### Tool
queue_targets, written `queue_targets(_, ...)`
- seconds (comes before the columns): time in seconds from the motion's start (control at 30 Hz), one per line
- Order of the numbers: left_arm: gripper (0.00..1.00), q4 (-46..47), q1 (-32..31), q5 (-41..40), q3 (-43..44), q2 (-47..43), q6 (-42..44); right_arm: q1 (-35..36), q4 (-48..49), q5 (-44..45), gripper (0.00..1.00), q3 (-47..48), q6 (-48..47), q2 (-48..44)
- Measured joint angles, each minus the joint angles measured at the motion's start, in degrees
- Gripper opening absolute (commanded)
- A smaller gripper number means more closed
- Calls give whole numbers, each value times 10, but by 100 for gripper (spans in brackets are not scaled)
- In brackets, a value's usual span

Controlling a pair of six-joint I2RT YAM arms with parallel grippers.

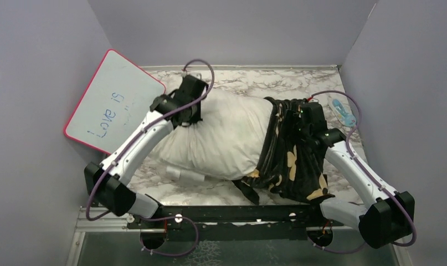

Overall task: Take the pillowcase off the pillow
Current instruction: Remove the pillow from the pillowcase.

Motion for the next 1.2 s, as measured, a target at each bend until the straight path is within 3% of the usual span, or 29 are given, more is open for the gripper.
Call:
queue_targets(0.13, 0, -6, 85, 16, 205, 115, 93, -3, 5, -28, 87, -14, 20, -10)
queue_targets(0.17, 9, -2, 104, 24, 245, 134, 109, -3, 6, -41, 87, -15, 26, -10)
queue_targets(0.27, 66, 5, 155, 63, 346, 187, 150, -2, 13, -88, 87, -15, 43, -8)
queue_targets(0.37, 98, 22, 182, 77, 381, 209, 169, 2, 14, -136, 87, -4, 48, 6)
queue_targets(0.7, 99, 29, 199, 114, 217, 134, 155, 4, -2, -184, 87, 37, 33, 53)
queue_targets(0.87, 99, 56, 199, 198, 91, -10, 122, 5, -40, -175, 87, 64, 28, 45)
queue_targets(1.07, 99, 85, 199, 284, -102, -165, 61, 12, -83, -105, 89, 85, 27, -61)
queue_targets(1.2, 99, 94, 199, 333, -202, -211, 18, 14, -107, -23, 89, 81, 43, -160)
